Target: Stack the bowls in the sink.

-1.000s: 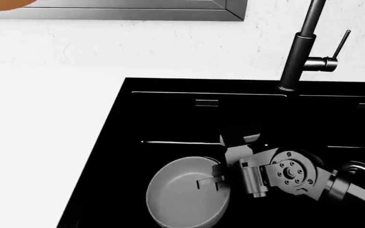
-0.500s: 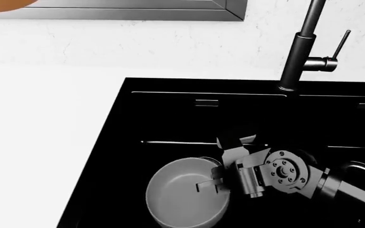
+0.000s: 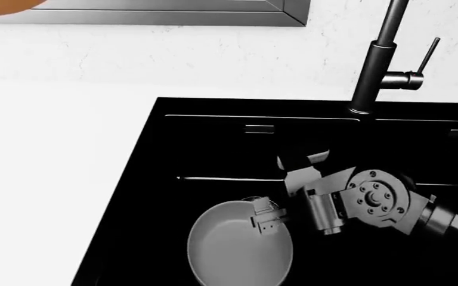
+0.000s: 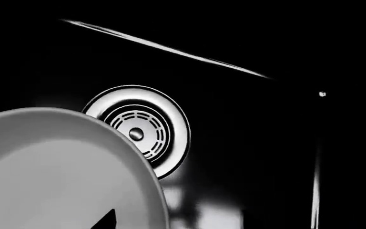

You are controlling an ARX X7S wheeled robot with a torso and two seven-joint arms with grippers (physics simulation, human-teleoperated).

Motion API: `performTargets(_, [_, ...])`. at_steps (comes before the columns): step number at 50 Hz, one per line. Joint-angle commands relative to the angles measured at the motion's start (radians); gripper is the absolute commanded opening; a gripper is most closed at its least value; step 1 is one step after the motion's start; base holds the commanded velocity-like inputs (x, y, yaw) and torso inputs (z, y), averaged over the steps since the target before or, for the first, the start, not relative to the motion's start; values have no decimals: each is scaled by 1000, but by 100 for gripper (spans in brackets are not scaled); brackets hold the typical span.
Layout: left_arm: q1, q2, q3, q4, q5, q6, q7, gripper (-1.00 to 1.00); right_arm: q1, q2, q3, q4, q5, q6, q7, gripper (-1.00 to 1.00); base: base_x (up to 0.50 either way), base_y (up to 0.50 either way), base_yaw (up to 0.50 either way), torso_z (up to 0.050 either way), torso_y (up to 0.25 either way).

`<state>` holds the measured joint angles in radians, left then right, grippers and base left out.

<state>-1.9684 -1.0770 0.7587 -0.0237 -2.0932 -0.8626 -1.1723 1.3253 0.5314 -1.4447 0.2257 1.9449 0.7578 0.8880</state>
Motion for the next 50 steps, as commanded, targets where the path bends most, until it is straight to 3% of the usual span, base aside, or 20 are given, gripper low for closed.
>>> performTargets(1, [-10, 4, -7, -6, 6, 1, 0, -100, 118, 66, 38, -121, 87, 59, 127, 100, 0, 0, 0, 0, 0])
performTargets(23, [-32, 18, -12, -6, -13, -11, -21, -100, 425, 161, 140, -388, 325, 147, 362, 100, 0, 0, 0, 0, 0])
performTargets(50, [-32, 35, -8, -4, -11, -30, -14, -100, 546, 359, 293, -710, 401, 48, 467, 100, 0, 0, 0, 0, 0])
